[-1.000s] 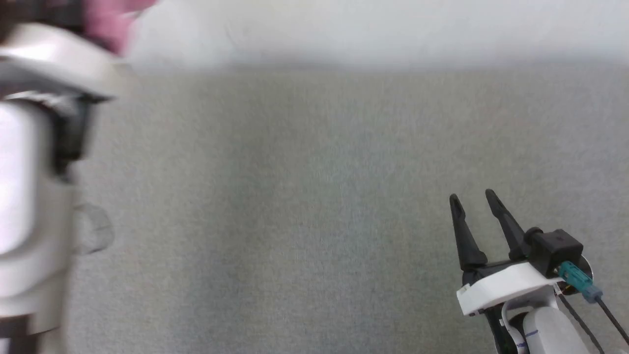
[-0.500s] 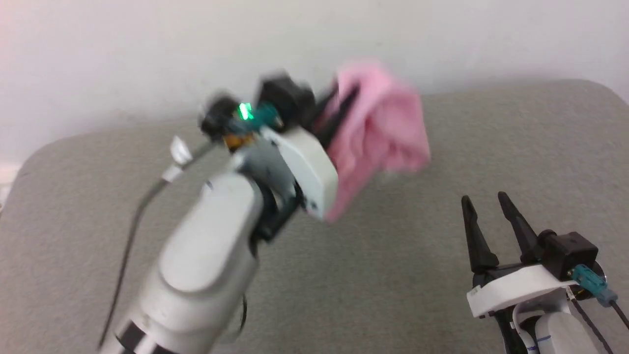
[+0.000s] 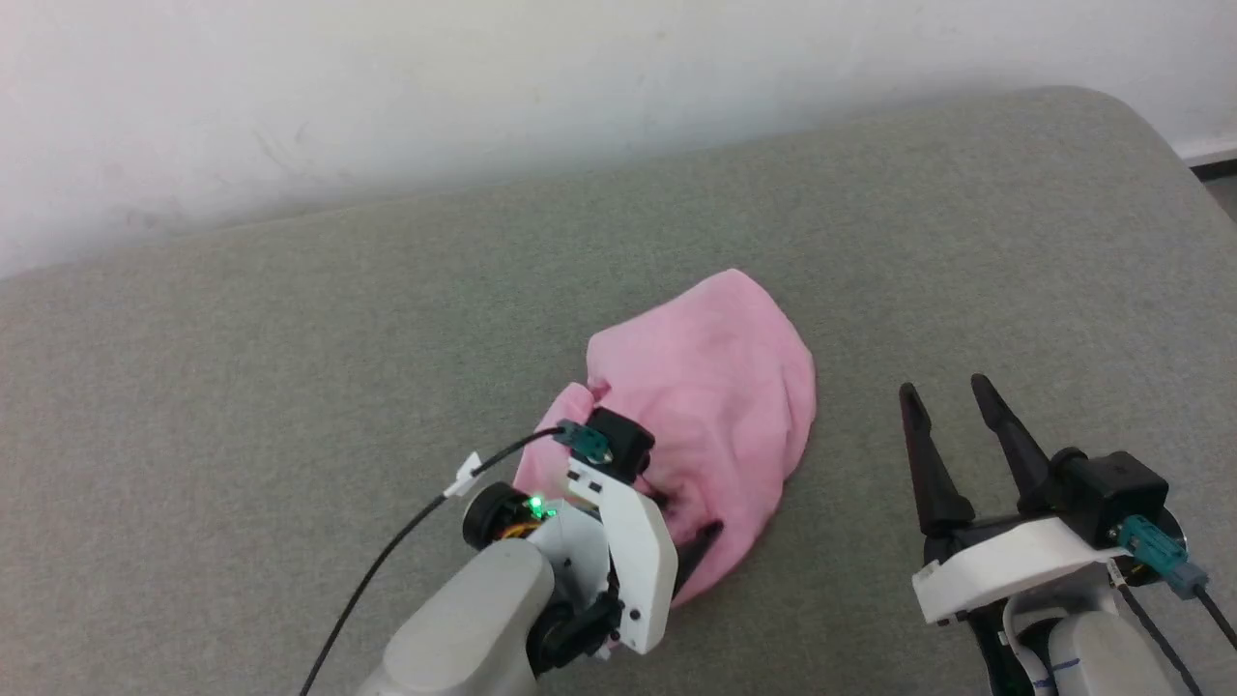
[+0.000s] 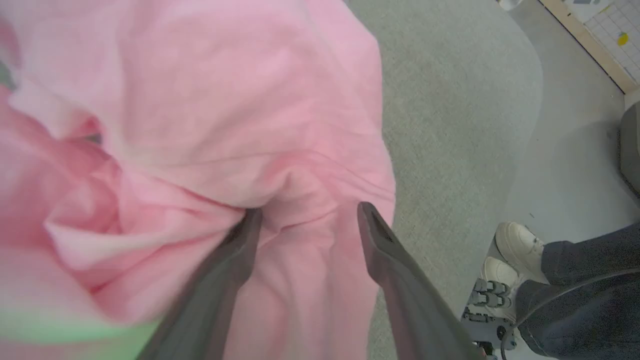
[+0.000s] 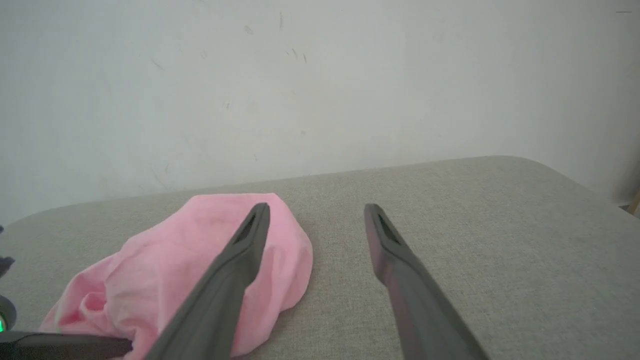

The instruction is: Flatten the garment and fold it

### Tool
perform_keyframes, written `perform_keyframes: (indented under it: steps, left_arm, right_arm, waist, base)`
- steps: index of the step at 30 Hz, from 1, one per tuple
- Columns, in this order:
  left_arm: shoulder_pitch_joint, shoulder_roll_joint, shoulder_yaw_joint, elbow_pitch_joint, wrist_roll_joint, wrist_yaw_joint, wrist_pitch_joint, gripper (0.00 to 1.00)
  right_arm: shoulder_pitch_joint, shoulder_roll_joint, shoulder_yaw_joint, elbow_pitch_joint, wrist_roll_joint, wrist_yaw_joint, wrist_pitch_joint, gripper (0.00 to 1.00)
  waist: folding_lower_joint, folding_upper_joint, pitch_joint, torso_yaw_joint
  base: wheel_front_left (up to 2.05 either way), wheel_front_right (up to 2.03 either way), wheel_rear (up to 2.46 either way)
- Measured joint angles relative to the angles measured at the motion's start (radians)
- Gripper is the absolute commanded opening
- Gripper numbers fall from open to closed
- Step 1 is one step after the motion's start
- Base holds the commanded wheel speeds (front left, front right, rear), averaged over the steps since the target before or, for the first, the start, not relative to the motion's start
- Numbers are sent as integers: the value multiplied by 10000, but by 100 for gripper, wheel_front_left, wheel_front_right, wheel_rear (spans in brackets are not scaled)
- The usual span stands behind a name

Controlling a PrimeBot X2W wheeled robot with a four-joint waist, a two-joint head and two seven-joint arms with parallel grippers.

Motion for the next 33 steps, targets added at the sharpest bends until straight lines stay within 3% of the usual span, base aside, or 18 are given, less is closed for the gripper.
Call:
perform_keyframes:
  steps: [7, 9, 14, 18, 22, 28, 33]
  left_arm:
    - [457, 10, 1114, -1354, -487, 29, -2610, 100]
    - [738, 65, 1616, -1952, -575, 267, -3618, 100]
    - [1580, 788, 2742, -2922, 215, 1647, -5806, 100]
    - [2527, 1290, 3446, -3545, 986, 2692, -6358, 100]
    - [3331, 1434, 4140, -4316, 1718, 3313, -6441, 100]
    - [4029, 932, 5091, -5241, 2523, 3440, -6450, 100]
    - [4120, 372, 5428, -5269, 2882, 3012, -6452, 100]
  right_arm:
    - [0, 0, 67, -146, -42, 0, 100, 100]
    - [2, 0, 100, -209, -84, 0, 176, 100]
    - [5, 2, 291, -422, -138, 0, 458, 100]
    - [-57, 4, 364, -621, -309, 0, 1081, 100]
    - [-527, 2, 604, -608, -650, 0, 2232, 100]
    - [-1557, 12, 1429, -52, -909, 2, 4730, 100]
    - [-1928, -75, 1440, 677, -1728, 2, 7085, 100]
  waist:
    - [-1, 0, -64, 535]
    - [-1, 0, -125, 754]
    - [-1, 0, -294, 1335]
    - [-2, 0, -391, 1805]
    - [-2, 1, -389, 2274]
    - [-1, 0, -189, 2949]
    - [-1, 0, 60, 3446]
  base:
    - [0, 0, 0]
    - [0, 0, 0]
    - [0, 0, 0]
    - [0, 0, 0]
    - [0, 0, 0]
    - [0, 0, 0]
    - [0, 0, 0]
